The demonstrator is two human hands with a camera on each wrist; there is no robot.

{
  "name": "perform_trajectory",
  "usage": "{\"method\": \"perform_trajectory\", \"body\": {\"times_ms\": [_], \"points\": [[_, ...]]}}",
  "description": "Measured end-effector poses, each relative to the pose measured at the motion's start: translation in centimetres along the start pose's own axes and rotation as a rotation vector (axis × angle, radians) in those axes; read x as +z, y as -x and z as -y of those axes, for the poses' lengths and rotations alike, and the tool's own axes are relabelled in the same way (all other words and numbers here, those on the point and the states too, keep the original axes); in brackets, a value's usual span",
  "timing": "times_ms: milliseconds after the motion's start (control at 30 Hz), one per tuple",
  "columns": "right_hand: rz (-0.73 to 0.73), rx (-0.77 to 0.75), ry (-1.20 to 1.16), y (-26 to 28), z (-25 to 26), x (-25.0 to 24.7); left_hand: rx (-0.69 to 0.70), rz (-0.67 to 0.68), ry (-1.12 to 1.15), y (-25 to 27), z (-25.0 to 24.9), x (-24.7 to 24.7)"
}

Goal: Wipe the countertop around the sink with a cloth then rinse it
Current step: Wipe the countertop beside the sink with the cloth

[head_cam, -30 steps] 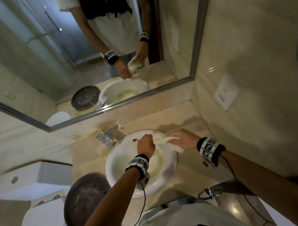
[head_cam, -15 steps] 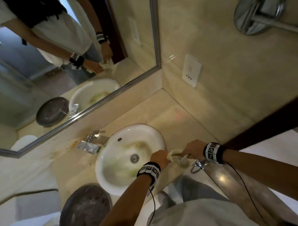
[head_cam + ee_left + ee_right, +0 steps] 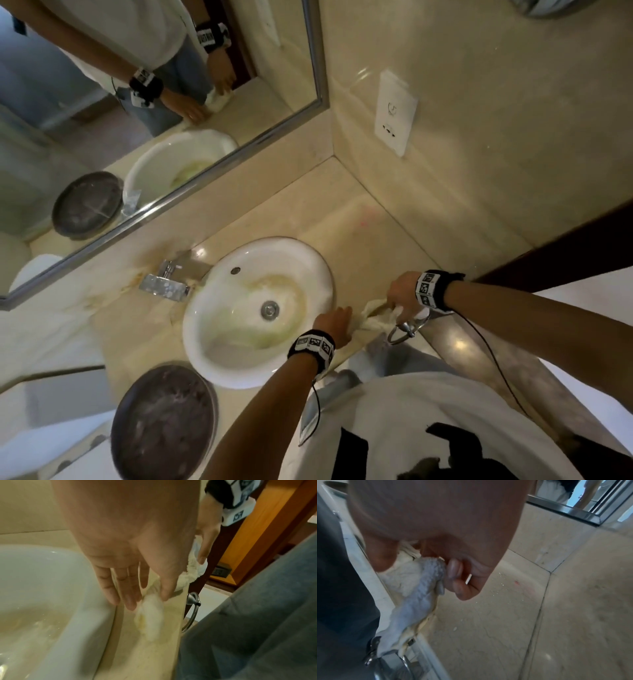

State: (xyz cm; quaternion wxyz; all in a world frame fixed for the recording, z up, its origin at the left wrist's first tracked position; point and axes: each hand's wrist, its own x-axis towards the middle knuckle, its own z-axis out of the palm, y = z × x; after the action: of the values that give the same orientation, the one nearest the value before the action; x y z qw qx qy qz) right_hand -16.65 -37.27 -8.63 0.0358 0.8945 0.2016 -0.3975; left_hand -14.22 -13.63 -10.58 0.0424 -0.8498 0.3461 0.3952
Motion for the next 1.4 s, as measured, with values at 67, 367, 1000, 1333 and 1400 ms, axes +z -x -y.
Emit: {"method": "perform_trajectory", "body": {"times_ms": [67, 367, 1000, 1333, 1400], "points": [[-0.025, -0.018, 0.041, -0.3, -0.2, 0.1, -0.013, -0.013, -0.05, 0.1, -0.2, 0.0], [-0.056, -0.073, 0.161, -2.4, 0.5, 1.9, -0.126, 0.031, -0.001, 0.0, -1.4, 1.8], [-0.157, 0.14, 0.1, -6.8, -4.4, -0.9, -0.271, -0.099, 0.14, -5.5, -1.0, -2.8], [-0.173, 0.217, -0.022, -9.5, -6.7, -2.3, -0.314, -0.11, 0.226, -8.6, -0.7, -5.9], [-0.174, 0.203, -0.057, -9.4, -7.2, -2.2, -0.317, -0.106, 0.22, -8.8, -0.5, -6.2]]}}
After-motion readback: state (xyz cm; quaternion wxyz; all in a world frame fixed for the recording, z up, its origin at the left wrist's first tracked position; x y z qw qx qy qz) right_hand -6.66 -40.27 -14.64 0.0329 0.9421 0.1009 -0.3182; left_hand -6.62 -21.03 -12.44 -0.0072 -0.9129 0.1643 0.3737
